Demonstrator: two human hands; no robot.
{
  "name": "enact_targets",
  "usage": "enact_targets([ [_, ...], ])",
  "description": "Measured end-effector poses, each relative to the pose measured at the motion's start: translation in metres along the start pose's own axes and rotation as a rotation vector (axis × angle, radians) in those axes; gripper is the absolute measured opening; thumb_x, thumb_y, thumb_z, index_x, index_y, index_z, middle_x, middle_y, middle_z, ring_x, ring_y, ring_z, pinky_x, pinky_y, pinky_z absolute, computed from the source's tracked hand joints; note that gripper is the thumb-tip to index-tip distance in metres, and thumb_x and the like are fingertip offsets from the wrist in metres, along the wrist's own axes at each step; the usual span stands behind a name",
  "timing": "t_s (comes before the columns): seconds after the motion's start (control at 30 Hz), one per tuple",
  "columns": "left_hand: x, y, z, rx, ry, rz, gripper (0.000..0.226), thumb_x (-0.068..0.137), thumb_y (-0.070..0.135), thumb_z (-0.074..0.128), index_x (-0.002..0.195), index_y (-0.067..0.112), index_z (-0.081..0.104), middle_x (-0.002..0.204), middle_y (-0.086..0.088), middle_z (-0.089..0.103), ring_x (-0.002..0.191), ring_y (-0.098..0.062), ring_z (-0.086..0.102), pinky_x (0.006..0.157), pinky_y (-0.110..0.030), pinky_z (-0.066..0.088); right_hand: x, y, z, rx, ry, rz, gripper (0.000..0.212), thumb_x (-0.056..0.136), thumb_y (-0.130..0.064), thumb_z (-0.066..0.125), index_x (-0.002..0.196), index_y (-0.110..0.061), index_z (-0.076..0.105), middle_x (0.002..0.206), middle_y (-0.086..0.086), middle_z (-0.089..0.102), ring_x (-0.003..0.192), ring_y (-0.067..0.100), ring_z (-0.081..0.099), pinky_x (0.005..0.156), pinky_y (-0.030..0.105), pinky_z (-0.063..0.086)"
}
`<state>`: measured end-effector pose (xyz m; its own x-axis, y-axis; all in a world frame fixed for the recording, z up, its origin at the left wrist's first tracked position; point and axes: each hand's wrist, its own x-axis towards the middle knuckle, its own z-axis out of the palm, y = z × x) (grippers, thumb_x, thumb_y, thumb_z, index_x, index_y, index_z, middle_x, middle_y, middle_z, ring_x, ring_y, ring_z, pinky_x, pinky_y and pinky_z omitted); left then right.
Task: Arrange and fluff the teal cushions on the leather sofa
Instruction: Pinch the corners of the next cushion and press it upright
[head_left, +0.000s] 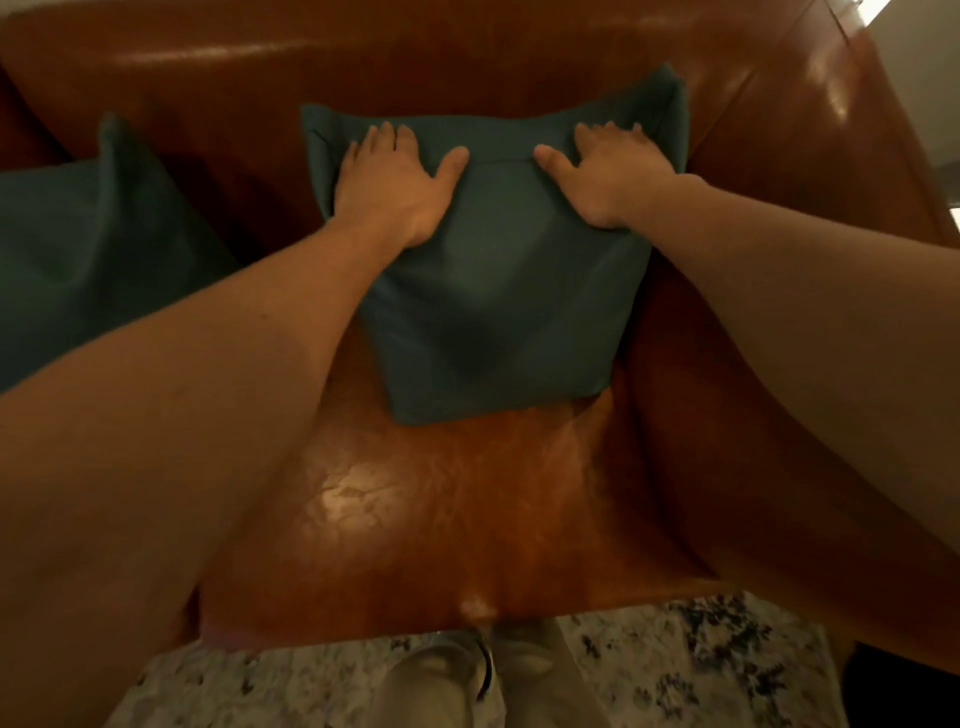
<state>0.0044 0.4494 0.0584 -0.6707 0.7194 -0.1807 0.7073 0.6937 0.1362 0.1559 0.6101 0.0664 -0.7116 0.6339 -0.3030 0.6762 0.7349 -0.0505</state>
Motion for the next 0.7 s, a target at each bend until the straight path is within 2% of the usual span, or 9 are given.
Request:
enact_targets([
  [0.23,-0.02,-0.015,-0.002,0.123,0.04,0.032,0.087,0.094,0.065,0.008,0.151,0.0,0.012,0.159,-0.018,0.014,0.148,-0.028,0.01,0.122,-0.04,0.006,-0.021,0.003,0.006,-0.076,0.051,0.051,0.093,0.092,-0.071,0.008,0.152,-0.001,0.017,0.156,0.021,0.026,0.147,0.033,0.019,0.122,0.044,0.005],
  [0.37,-0.039,-0.011,-0.006,0.111,0.131,0.026,0.083,0.096,0.062,0.009,0.151,0.0,0.017,0.158,-0.019,0.019,0.148,-0.028,0.012,0.122,-0.04,0.006,-0.034,-0.005,0.003,0.04,0.117,0.114,0.08,0.098,-0.06,0.015,0.152,-0.001,0.016,0.158,0.021,0.02,0.148,0.033,0.014,0.122,0.045,0.006],
  [0.47,-0.05,0.012,-0.002,0.042,0.2,0.131,0.069,0.1,0.051,0.019,0.15,0.003,0.023,0.157,-0.016,0.023,0.147,-0.027,0.016,0.121,-0.042,0.01,-0.047,-0.041,0.005,0.195,0.291,-0.07,0.059,0.103,-0.042,0.028,0.151,-0.007,0.027,0.157,0.019,0.025,0.147,0.033,0.017,0.12,0.043,0.014],
  [0.53,-0.053,0.025,0.002,0.007,0.158,0.164,0.061,0.101,0.043,0.025,0.151,0.007,0.023,0.159,-0.014,0.02,0.148,-0.027,0.015,0.12,-0.043,0.011,-0.055,-0.061,0.017,0.24,0.251,-0.192,0.052,0.105,-0.036,0.029,0.151,-0.013,0.029,0.158,0.016,0.025,0.148,0.031,0.017,0.119,0.044,0.013],
  [0.6,-0.05,0.021,0.006,0.007,0.147,0.137,0.063,0.1,0.045,0.028,0.15,0.006,0.024,0.158,-0.016,0.021,0.146,-0.028,0.019,0.119,-0.042,0.015,-0.054,-0.057,0.03,0.199,0.24,-0.173,0.054,0.103,-0.043,0.028,0.152,-0.019,0.027,0.159,0.013,0.025,0.148,0.03,0.017,0.119,0.045,0.012],
  [0.7,-0.045,-0.004,0.004,0.145,0.195,0.053,0.075,0.096,0.06,0.022,0.143,0.003,0.037,0.147,-0.02,0.04,0.136,-0.034,0.036,0.111,-0.044,0.027,-0.049,-0.023,0.031,0.146,0.179,-0.016,0.067,0.1,-0.057,0.021,0.153,-0.017,0.024,0.158,0.015,0.026,0.147,0.032,0.019,0.12,0.047,0.011],
])
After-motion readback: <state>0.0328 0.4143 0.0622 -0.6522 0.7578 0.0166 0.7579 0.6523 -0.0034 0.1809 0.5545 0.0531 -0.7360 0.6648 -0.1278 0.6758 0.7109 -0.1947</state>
